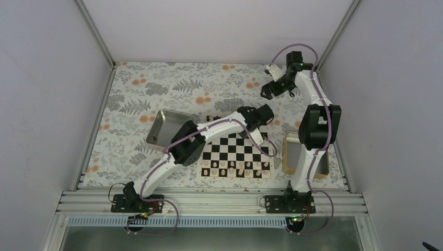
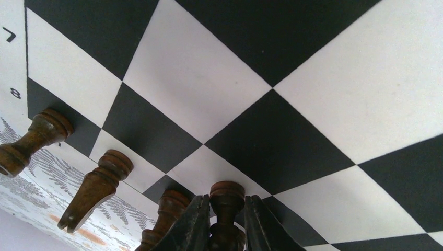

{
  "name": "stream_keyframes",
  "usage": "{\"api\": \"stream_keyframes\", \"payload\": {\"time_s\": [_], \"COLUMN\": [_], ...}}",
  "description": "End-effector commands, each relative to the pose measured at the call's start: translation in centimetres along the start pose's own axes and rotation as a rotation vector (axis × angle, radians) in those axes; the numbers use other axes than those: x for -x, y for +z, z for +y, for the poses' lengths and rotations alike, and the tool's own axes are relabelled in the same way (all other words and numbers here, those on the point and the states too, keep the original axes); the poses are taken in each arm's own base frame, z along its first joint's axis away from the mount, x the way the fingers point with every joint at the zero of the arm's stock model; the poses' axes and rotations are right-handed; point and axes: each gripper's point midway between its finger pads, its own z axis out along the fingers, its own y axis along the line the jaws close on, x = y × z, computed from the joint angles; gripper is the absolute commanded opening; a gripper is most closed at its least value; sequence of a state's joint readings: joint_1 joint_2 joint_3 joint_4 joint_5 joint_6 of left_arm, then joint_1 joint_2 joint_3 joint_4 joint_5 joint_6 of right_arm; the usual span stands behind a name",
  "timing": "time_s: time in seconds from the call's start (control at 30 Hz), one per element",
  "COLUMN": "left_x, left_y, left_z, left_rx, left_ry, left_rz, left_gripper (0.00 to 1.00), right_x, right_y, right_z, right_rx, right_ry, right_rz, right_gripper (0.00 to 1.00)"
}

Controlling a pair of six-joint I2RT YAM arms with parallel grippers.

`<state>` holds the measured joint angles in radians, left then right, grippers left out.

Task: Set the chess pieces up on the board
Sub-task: Place the chess piece on the chessboard.

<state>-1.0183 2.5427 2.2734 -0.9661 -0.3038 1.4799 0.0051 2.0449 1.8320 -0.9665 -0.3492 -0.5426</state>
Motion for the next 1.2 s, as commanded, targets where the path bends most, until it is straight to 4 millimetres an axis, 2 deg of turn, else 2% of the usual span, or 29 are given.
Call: {"api": "stream_keyframes", "payload": {"time_s": [0.0, 0.7, 0.87, 0.97, 1.17], "left_x": [0.0, -0.1, -0.2, -0.3, -1.7], "left_y": [-0.3, -2.1, -3.4, -4.1, -7.0], "left_z": [0.2, 1.6, 1.9, 1.4, 1.6], "left_rx": [0.004, 0.044, 0.046, 0.026, 0.026], "left_ry": [-0.002, -0.011, -0.025, -0.035, -0.076], "left_rz": [0.017, 0.019, 0.011, 0.013, 0.042], "left_gripper": [0.19, 0.19, 0.19, 0.20, 0.20], "right_x": [1.3, 1.1, 1.1, 1.2, 1.7], "right_y": [-2.1, -1.8, -1.7, -1.7, -2.0], "right_z": [0.6, 1.0, 1.1, 1.2, 1.3], "right_rx": [0.003, 0.014, 0.016, 0.019, 0.007], "right_ry": [-0.026, -0.032, -0.035, -0.038, -0.041], "right_rz": [-0.049, -0.041, -0.039, -0.039, -0.049], "right_gripper": [1.00, 1.00, 1.00, 1.00, 1.00]}}
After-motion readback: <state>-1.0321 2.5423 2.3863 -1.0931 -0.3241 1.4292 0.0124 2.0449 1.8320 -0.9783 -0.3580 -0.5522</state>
